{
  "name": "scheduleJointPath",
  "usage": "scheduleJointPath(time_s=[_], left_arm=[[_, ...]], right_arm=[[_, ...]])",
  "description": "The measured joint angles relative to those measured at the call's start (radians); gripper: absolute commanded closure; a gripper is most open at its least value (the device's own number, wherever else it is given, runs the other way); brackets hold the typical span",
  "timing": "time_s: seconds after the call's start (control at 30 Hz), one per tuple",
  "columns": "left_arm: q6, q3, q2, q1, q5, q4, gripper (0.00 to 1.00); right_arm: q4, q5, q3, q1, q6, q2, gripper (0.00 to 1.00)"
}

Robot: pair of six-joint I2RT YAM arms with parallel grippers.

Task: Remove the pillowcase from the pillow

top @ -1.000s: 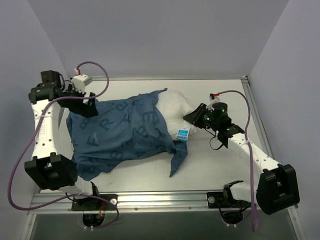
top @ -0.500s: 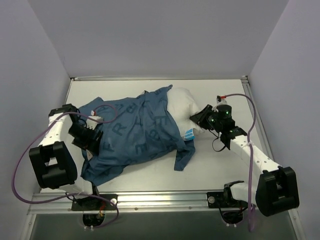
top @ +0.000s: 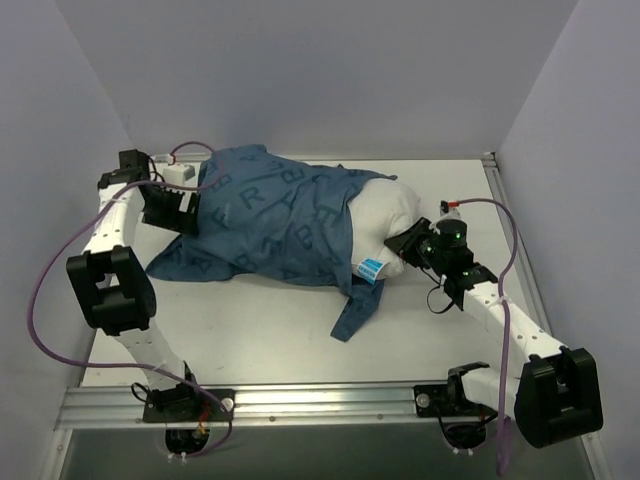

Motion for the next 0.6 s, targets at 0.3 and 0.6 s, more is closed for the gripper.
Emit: scheduleJointPath(time_s=[0.3,0.6], left_arm=[[0.159,-0.331,-0.267,0.078,0.005,-0.016,0.06],[0.039,-0.406,-0.144,-0.036,0.007,0.187,0.04]], right_arm=[[0.011,-0.004,0.000,0.000,-0.001,0.004,1.00],[0.010,-0.005,0.000,0.000,-0.003,0.004,1.00]])
